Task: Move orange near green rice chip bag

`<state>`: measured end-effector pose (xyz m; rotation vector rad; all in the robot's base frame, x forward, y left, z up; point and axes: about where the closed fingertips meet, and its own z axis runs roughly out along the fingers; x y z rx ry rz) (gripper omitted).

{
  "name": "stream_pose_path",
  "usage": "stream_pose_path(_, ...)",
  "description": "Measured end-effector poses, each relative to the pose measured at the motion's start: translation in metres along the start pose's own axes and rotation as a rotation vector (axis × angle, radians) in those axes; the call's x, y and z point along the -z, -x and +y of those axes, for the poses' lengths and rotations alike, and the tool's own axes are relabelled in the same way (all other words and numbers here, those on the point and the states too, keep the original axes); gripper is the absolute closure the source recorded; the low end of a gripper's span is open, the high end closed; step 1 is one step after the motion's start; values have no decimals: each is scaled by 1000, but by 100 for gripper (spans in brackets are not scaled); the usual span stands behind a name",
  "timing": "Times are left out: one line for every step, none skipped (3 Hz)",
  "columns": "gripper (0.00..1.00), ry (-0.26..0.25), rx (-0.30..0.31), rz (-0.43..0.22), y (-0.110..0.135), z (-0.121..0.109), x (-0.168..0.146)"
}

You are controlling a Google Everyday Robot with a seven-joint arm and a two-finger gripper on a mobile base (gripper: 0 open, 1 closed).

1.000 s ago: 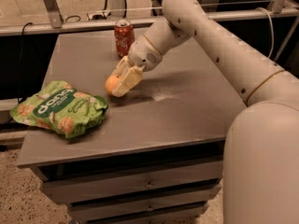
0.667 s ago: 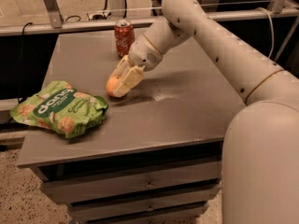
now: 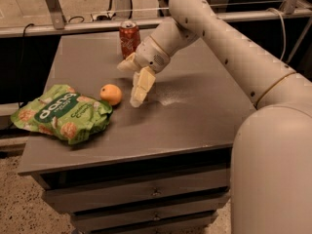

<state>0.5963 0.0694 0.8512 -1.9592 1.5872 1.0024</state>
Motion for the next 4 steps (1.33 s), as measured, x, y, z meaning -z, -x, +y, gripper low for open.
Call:
stream_pose_path(0, -86, -24, -11, -7, -4, 32)
stream_pose_path(0, -260, -49, -39, -16, -1, 100)
stream_pose_path(0, -446, -71, -94, -24, 12, 176)
stream_pose_path(0, -459, -79, -97, -28, 14, 182)
